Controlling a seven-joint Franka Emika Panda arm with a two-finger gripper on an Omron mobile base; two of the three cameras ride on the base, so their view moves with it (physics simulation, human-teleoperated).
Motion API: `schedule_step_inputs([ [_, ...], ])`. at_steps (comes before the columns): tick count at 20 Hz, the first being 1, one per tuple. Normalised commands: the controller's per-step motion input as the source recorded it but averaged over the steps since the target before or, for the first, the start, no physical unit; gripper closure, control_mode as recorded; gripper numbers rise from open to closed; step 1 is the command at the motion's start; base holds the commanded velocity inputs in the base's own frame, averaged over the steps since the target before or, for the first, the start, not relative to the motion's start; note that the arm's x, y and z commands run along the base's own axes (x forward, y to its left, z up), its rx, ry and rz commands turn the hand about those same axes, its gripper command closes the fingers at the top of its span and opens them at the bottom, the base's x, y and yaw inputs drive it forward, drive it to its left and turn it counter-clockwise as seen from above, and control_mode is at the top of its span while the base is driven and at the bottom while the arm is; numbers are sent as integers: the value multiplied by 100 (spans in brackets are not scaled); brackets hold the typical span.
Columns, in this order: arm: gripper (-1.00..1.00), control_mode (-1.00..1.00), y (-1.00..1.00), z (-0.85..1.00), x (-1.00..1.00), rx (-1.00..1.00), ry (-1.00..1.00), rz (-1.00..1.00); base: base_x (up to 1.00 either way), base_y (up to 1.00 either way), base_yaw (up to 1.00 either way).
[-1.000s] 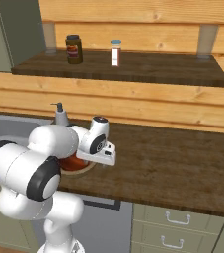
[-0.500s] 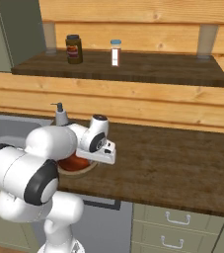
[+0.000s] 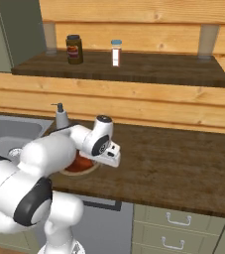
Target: Pick up the bowls on the counter and stack them on top of one another in the open cabinet. Place the smaller bowl on top of the larger bowl.
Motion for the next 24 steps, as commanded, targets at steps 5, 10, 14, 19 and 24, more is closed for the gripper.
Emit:
schedule_step_inputs([
  [5,100,-100,-56,15,-33,12,-10,-32,0,0,0],
  [10,100,-100,-56,52,-41,14,-7,-39,0,0,0],
  [14,100,-100,-45,83,-66,18,-7,-33,0,0,0],
  [19,100,-100,-40,89,-66,14,-6,-25,0,0,0],
  [24,100,-100,-31,90,-66,7,0,-16,0,0,0],
])
